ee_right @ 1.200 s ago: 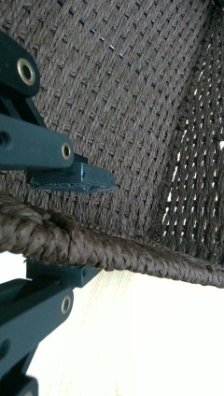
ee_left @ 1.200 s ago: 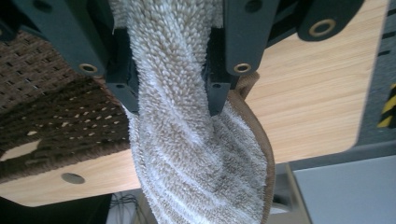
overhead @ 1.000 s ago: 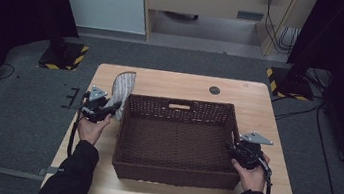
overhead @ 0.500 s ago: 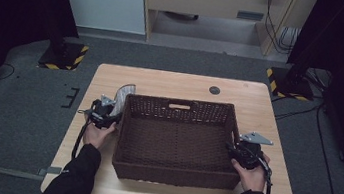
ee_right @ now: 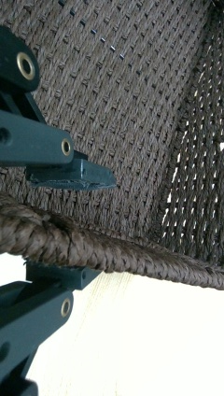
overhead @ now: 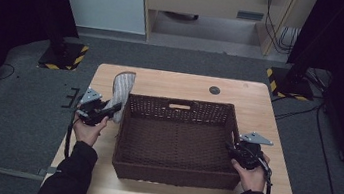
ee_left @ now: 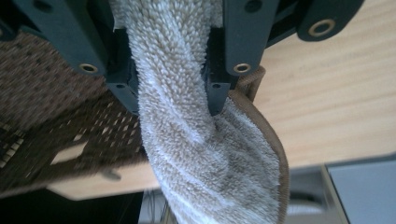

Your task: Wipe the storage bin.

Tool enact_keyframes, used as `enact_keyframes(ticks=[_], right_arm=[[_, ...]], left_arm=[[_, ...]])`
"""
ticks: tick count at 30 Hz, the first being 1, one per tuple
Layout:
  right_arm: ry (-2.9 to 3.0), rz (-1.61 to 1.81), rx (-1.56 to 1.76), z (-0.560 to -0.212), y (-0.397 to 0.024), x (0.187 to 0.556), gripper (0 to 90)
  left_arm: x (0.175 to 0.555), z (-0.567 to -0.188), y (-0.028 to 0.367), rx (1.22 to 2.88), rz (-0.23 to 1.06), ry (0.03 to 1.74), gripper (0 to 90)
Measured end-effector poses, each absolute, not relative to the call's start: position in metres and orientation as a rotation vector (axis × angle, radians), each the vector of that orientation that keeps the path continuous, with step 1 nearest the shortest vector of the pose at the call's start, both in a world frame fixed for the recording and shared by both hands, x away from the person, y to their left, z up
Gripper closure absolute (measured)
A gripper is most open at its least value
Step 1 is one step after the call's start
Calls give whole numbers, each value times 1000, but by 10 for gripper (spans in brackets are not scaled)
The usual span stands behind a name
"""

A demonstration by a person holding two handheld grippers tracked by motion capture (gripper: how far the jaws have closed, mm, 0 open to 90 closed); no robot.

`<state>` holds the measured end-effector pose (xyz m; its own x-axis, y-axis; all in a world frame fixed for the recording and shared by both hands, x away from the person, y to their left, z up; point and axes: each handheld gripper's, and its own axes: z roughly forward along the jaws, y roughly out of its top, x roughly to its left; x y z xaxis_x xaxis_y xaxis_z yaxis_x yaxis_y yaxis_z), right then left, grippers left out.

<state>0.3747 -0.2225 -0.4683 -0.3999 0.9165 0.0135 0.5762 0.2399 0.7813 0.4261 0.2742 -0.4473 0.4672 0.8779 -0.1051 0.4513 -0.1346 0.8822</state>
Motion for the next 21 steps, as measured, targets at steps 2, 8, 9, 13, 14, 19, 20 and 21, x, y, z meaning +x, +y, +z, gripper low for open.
enact_keyframes(ticks=[2, 8, 9, 13, 14, 19, 20, 21], right_arm=[[2068, 1006, 1363, -468, -223, 375, 626], [2069, 1005, 1361, -468, -223, 375, 625], [2069, 1005, 1361, -468, -223, 375, 625], [2071, 1007, 1360, -468, -222, 375, 624], [2071, 1007, 1361, -468, -222, 375, 624], [2063, 997, 1366, -468, -222, 374, 642], [2059, 988, 1370, -468, -221, 374, 653], [2057, 983, 1376, -467, -221, 374, 664]], left_arm=[[429, -454, 275, 1785, 552, 1155, 636], [440, -481, 274, 1901, 490, 1233, 637], [442, -486, 272, 1931, 488, 1245, 637], [444, -498, 268, 1993, 501, 1267, 638], [443, -501, 268, 2006, 501, 1278, 638], [440, -497, 275, 1959, 473, 1288, 638], [439, -495, 277, 1942, 470, 1285, 638], [437, -491, 280, 1917, 474, 1279, 637]])
